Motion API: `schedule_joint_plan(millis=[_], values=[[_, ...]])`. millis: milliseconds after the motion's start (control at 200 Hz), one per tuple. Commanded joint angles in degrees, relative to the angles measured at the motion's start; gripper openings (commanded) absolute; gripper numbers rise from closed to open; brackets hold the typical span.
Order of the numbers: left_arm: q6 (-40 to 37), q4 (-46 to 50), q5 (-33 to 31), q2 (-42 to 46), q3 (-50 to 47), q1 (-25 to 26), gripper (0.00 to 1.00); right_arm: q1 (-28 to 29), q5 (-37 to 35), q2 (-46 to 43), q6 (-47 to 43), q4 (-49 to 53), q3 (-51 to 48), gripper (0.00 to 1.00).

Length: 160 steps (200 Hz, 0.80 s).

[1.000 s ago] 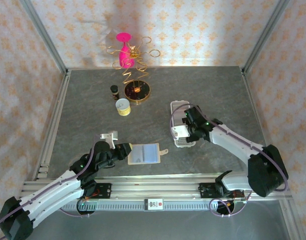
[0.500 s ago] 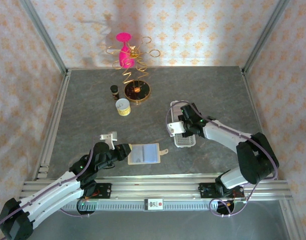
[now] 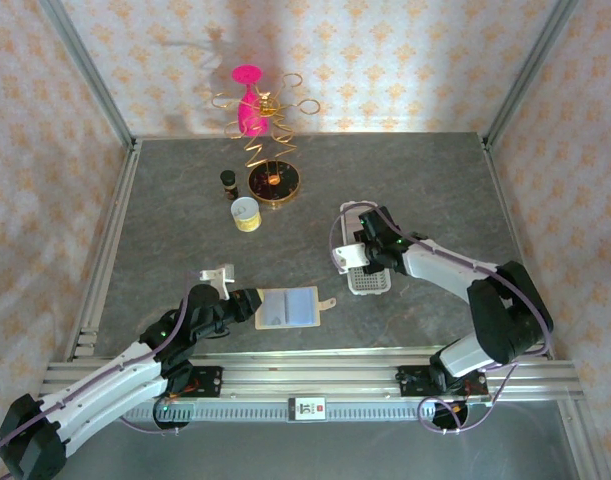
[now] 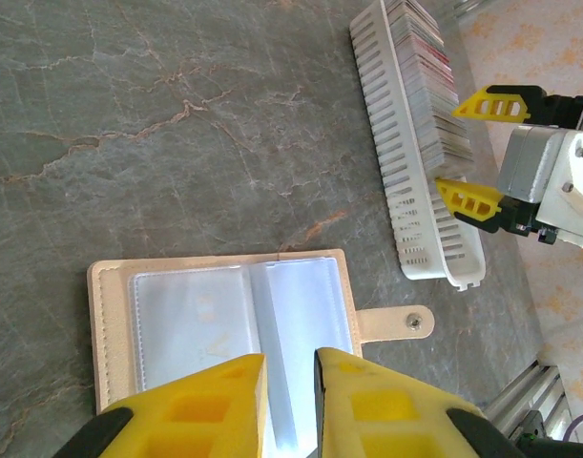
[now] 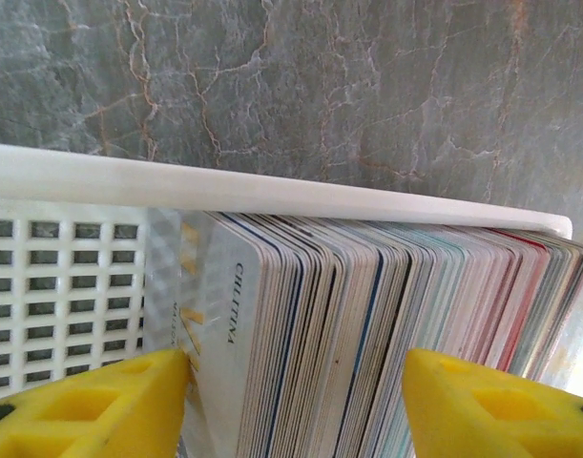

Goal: Put the credit cards into the card holder

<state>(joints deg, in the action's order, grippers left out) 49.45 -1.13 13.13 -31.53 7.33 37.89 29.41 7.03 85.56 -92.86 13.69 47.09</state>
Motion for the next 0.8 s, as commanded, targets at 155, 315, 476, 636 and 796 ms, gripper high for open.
schedule_joint_plan(millis=[155,315,476,636,796], values=[[0.03,-1.07,0.65,-0.11,-0.57,0.32,0.21,-0.57,-2.17,0.75,-0.3,-0.76,0.33,0.52],[-0.23,-1.15,0.46,-0.42,-0.65,0.34,0.21,-0.58,-2.28,-0.76,-0.22,-0.13,-0.06,0.44],[-0.51,-1.14,0.58,-0.82,-0.38,0.34,0.21,-0.58,-2.64,-1.61,-0.44,0.35,-0.01,0.35],[-0.41,-1.16,0.64,-0.81,-0.58,0.34,0.21,-0.51,-2.81,-1.73,-0.4,0.72,0.19,0.25],[-0.5,-0.92,0.67,-0.81,-0.43,0.34,0.21,-0.56,-2.77,-2.22,-0.15,1.14,0.13,0.24]])
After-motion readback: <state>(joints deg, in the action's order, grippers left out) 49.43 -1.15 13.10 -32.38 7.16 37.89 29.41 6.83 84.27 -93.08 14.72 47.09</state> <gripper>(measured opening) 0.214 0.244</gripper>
